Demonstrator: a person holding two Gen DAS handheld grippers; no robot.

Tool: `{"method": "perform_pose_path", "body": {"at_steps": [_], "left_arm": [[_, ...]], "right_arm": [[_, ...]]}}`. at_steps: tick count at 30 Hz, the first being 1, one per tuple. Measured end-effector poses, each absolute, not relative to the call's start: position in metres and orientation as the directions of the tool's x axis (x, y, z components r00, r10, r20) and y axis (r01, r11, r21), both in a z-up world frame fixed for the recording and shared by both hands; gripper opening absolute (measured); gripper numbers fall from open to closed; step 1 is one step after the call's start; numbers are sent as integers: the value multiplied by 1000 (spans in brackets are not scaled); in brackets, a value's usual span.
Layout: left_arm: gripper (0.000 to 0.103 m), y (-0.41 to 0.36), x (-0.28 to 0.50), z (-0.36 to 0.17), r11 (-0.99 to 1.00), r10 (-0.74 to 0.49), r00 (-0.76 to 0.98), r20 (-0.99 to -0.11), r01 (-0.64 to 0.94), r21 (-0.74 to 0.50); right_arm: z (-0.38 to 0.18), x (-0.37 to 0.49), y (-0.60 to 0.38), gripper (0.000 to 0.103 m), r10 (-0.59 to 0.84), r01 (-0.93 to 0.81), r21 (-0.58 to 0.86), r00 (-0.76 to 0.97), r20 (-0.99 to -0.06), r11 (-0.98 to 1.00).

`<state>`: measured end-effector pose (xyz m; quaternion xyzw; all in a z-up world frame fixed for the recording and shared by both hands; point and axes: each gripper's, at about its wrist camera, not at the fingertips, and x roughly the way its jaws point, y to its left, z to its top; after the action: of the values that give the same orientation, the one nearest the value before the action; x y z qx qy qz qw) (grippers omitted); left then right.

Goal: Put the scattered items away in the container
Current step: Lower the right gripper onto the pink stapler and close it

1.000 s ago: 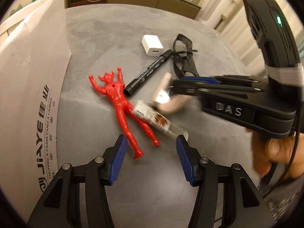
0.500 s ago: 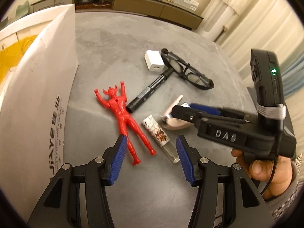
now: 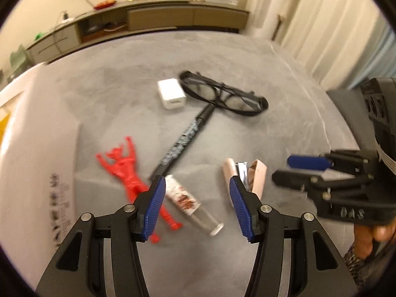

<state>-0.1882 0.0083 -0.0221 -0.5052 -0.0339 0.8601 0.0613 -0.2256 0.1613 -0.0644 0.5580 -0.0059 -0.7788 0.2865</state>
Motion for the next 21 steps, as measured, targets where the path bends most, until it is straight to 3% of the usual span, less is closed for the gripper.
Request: {"method": "perform_pose_path", "body": {"at_steps": [7, 10, 11, 13, 19, 21], "left_arm": [[59, 2, -188, -36, -987, 158, -480, -863, -51, -152], [58, 2, -189, -39, -996, 89, -468, -879, -40, -79], [55, 3, -191, -46, -998, 55, -454, -889, -33, -45], [57, 2, -188, -53, -1000, 25, -460, -887, -20, -18], [56, -27, -180, -49, -988, 107, -469, -877, 47, -146], [56, -35, -175, -48, -985, 120, -474, -872, 55, -165]], "right_arm": [[-84, -236, 156, 42, -586, 328, 515, -169, -792, -792], [-88, -239, 156, 38, -642, 288, 586, -164, -749, -757], [-88, -239, 155, 32, -663, 279, 610, -165, -730, -741], [-85, -236, 150, 32, -666, 291, 607, -181, -724, -740], [-68, -233, 132, 36, -577, 350, 484, -244, -779, -802], [-66, -235, 127, 31, -564, 361, 464, -254, -786, -809]]}}
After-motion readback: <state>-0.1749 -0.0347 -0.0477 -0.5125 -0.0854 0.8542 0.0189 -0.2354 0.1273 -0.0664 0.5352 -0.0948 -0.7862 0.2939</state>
